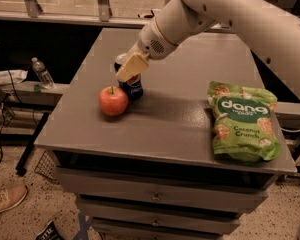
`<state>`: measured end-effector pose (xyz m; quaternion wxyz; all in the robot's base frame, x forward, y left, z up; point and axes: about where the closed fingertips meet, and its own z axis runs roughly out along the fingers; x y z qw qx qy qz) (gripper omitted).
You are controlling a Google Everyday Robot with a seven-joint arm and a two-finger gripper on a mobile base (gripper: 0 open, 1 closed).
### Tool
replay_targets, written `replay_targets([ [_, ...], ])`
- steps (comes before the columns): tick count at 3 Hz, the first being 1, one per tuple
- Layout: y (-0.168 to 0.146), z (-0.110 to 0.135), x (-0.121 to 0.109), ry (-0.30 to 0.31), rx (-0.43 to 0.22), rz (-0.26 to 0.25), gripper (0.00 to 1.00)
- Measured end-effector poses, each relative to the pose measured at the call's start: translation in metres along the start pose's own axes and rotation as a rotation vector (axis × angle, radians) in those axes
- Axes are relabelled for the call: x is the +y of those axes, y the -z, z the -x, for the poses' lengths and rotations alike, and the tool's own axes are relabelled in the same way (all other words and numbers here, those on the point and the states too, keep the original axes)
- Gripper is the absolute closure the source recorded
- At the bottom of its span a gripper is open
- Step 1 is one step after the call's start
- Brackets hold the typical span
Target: Move pepsi can near apple
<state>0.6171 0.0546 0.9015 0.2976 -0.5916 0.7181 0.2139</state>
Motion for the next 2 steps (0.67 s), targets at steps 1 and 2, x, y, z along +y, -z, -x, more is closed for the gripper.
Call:
replay_targets([
  [1, -0.0014, 0.0008, 0.0009, 0.003, 0.001, 0.003, 0.82],
  [2, -0.0027, 0.0012, 0.0016, 0.003, 0.001, 0.005, 0.59],
])
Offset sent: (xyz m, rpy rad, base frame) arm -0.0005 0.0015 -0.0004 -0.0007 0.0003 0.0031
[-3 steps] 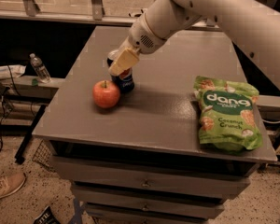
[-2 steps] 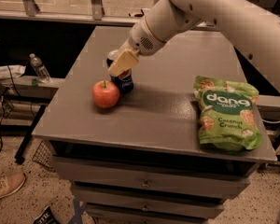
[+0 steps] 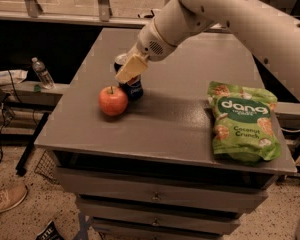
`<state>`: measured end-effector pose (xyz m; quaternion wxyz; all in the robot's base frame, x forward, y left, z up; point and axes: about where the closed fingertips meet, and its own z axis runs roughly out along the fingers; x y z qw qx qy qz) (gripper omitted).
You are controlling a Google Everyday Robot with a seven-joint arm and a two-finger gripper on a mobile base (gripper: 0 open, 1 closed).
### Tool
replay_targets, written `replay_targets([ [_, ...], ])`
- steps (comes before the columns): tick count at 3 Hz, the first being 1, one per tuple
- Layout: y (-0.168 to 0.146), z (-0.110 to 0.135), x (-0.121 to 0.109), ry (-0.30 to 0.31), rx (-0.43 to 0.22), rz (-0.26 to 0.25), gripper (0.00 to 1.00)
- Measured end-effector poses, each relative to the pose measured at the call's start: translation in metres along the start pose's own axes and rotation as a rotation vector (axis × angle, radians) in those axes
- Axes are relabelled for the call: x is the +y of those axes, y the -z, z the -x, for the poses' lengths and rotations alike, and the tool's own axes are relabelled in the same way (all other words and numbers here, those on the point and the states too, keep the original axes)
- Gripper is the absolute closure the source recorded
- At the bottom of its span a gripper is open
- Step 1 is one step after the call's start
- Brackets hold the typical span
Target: Move pepsi can near apple
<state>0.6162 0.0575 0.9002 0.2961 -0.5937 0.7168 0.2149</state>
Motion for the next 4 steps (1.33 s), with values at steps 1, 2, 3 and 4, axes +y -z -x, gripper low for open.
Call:
replay_targets([
  [1, -0.0018, 0.0005, 0.0009, 0.001, 0.001, 0.003, 0.36],
  [2, -0.0037, 0.001, 0.0019, 0.003, 0.002, 0.007, 0.12],
  [3, -0.0054, 0.0015, 0.0027, 0.004, 0.002, 0.01, 0.0],
  [4, 0.0007, -0.0027, 0.0021, -0.005, -0.002, -0.007, 0.0],
])
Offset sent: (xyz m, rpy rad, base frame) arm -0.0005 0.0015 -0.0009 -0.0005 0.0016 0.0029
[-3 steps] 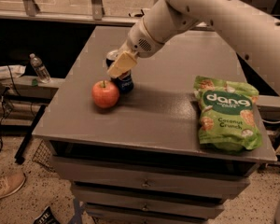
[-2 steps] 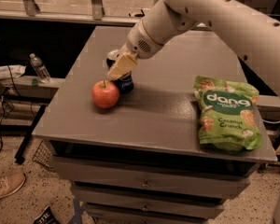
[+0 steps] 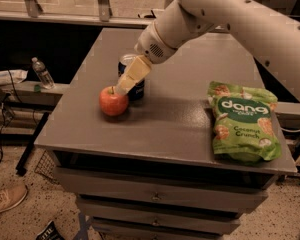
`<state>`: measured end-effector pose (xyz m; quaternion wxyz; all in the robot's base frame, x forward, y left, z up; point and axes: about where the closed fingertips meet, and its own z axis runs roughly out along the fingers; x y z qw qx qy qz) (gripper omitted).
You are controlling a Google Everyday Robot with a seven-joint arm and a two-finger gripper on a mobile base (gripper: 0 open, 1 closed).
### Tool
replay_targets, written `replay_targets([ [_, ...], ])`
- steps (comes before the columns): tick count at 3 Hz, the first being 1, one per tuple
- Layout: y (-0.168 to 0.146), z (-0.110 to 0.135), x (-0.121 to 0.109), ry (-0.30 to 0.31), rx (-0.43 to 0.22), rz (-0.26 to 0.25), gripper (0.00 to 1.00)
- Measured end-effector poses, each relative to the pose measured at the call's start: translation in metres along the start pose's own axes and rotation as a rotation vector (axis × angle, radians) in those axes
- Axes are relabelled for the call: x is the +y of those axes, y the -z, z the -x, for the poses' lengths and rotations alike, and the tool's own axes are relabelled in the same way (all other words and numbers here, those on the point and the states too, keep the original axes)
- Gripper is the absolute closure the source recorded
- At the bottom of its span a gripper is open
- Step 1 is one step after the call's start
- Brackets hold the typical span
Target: Move pepsi can near apple
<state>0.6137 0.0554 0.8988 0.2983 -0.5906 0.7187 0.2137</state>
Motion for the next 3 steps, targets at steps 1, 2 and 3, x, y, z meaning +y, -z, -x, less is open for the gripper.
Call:
replay_targets([
  [1, 0.03, -0.019, -0.005, -0.032, -0.009, -0.07, 0.0],
  [2, 0.075, -0.052, -0.01, -0.098, -0.018, -0.177, 0.0],
  [3, 0.118, -0.081, -0.01, -0.16, -0.026, -0.278, 0.0],
])
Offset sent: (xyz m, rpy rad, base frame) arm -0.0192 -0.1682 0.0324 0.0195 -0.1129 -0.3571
